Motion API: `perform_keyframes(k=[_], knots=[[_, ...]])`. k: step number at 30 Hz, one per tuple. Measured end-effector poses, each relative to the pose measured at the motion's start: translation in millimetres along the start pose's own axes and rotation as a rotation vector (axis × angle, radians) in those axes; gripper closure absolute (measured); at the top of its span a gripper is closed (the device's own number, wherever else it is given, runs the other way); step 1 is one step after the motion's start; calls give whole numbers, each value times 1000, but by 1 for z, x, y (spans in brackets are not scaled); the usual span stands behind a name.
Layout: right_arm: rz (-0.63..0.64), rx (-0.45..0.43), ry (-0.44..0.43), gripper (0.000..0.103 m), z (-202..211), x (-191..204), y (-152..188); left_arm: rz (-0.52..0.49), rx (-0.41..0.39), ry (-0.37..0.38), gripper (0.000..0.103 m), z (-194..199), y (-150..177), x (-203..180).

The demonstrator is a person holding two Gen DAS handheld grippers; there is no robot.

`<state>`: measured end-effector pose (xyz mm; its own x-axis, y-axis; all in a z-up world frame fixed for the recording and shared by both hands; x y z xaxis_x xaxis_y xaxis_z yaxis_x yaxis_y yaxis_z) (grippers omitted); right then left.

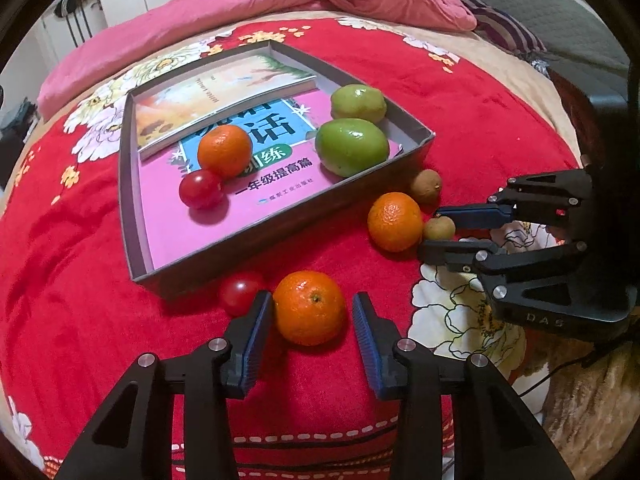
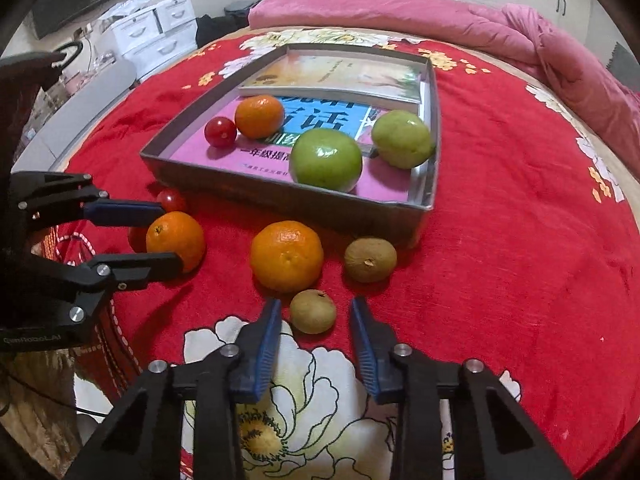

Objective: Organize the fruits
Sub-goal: 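Move the left tool to an orange while the right tool approaches a small brown kiwi, then close the left tool on the orange while the right tool grips the kiwi, then carry the orange with the left tool while the right carries the kiwi over the tray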

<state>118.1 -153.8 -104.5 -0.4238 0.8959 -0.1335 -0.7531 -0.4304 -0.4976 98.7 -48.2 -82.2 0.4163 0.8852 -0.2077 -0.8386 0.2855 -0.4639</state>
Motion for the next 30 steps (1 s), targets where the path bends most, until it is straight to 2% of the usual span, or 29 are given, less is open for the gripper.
perform_keyframes(k=[3,10,15,18,21,30], knots=[[8,-2,-9,79,0,1,-1,-6,6,-15,60,-2,0,-2],[8,-48,13,79,10,-2,-6,-21,29,-81,63,-7,-1,-6],[-43,-103,15,79,22,-15,-14,46,8,-44,64,-1,-2,-1],[-53,-125,7,79,27,-18,-17,98,-25,9,64,7,-2,3],[-59,-144,-6,79,31,-19,-20,117,-75,31,64,20,-5,3],[-78,-203,-25,79,44,-22,-24,139,-210,23,64,62,-19,1]])
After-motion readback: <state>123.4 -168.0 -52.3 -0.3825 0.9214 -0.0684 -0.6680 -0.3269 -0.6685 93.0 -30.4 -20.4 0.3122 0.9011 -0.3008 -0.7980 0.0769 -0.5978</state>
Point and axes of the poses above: each gripper's, at about its wrist camera, not at the fingertips, and z roughly against the way its jaws point, x to its left, y to its underside, the point moved 3 cm from there along -z, roughly the way its jaws point, and after that the axes turned 13 degrees about y, right-handed, at the moved point
